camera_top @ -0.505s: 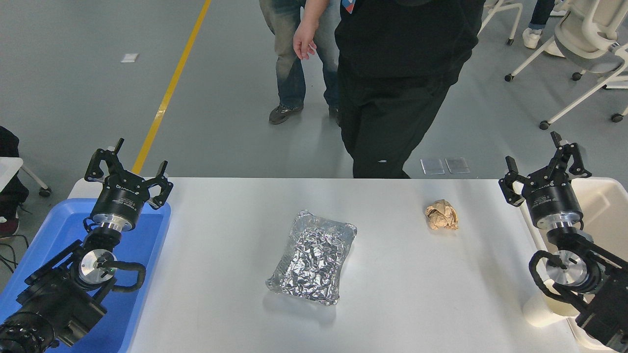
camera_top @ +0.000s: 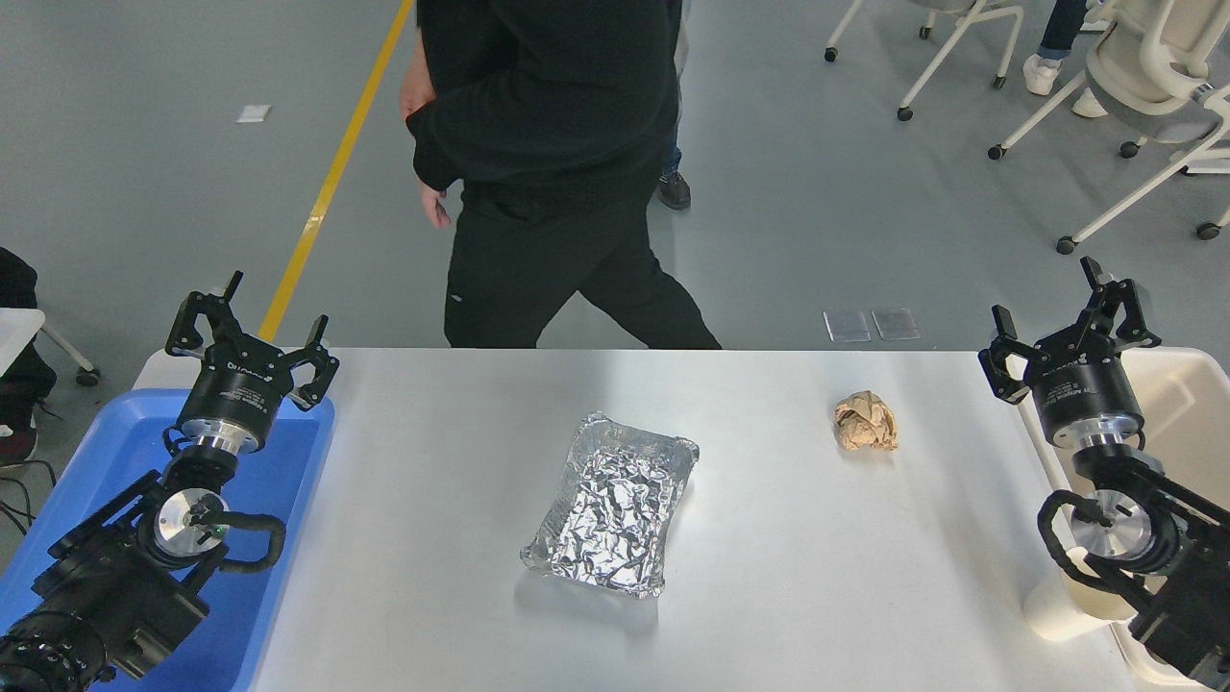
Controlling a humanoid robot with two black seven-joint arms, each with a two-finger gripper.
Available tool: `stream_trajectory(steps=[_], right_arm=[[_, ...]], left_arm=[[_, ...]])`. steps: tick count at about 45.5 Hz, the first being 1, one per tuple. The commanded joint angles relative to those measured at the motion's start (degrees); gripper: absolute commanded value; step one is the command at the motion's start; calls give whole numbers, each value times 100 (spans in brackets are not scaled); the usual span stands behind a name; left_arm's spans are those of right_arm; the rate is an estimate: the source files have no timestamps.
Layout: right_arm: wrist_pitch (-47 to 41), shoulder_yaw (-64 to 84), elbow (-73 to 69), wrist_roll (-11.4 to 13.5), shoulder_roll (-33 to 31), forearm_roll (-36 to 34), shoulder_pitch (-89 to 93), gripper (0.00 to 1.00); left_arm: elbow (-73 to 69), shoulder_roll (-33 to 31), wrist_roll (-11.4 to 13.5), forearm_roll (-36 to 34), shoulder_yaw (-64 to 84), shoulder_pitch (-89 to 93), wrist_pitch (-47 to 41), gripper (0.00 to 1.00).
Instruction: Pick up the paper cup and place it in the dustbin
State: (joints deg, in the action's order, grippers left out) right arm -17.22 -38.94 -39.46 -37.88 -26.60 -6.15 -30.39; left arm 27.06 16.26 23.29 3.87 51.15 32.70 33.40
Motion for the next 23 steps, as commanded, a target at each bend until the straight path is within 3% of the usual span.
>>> stream_trajectory(steps=[1,23], right_arm=[[-1,9,0,0,-4,0,-2,100],[-1,9,0,0,-21,0,7,100]], left_arm=[[1,0,0,0,0,0,0,99],[1,0,0,0,0,0,0,99]])
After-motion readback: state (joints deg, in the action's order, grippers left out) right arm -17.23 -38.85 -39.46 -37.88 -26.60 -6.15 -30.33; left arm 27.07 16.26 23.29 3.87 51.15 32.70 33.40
